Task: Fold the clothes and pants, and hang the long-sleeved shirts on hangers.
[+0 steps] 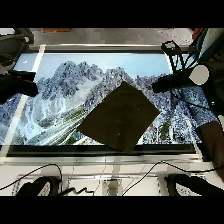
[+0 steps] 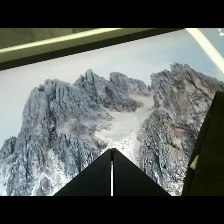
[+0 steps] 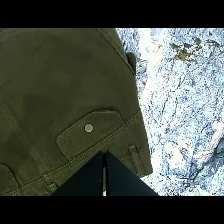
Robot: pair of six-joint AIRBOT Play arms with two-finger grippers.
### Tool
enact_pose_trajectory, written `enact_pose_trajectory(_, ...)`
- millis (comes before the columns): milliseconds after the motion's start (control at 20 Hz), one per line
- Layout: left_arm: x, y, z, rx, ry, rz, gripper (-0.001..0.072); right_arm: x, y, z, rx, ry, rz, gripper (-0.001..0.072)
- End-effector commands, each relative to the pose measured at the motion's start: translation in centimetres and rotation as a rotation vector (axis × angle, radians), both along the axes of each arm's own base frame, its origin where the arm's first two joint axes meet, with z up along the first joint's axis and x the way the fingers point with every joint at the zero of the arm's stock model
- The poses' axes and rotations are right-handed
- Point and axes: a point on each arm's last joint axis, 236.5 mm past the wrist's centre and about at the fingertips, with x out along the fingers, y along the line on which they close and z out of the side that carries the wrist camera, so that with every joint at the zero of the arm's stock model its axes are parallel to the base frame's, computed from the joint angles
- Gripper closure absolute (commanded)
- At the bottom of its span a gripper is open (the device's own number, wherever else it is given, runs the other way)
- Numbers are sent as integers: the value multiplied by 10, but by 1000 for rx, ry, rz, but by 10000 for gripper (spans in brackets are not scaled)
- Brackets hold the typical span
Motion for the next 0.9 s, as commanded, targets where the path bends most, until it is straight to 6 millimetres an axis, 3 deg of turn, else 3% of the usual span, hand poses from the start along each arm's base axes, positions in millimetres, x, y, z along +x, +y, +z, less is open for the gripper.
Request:
enact_pose_trajectory(0,0,0,1,0,-2,1,699,0,0,1,0,-1,1,665)
enact_pose_trajectory(850,-1,-3,2,-20,-3,-7,699,-6,6,-3,23,30,11,665)
